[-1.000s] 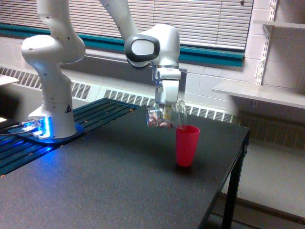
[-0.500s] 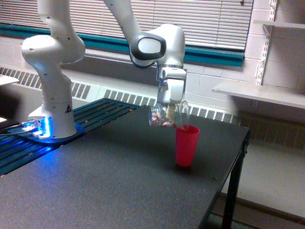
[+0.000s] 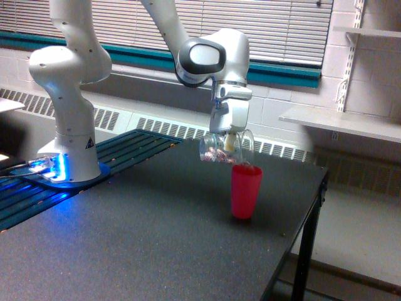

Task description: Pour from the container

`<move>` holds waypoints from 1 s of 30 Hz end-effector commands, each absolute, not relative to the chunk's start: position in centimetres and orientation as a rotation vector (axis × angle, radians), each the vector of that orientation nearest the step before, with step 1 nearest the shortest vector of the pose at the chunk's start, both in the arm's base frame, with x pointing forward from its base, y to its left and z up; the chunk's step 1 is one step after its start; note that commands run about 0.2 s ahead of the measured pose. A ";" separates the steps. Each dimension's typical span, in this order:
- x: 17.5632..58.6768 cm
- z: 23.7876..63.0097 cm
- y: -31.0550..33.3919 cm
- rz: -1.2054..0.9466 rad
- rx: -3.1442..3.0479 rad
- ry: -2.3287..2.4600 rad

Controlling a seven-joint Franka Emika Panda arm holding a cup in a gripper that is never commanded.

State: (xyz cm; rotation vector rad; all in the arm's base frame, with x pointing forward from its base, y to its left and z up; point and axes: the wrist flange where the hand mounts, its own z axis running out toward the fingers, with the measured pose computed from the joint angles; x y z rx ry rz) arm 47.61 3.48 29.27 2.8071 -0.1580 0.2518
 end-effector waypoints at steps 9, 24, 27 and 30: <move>47.3 29.8 2.6 0.236 2.777 -0.156; 47.1 29.7 3.1 0.208 2.758 -0.109; 47.0 29.6 3.2 0.201 2.752 -0.098; 47.0 29.5 3.4 0.190 2.747 -0.079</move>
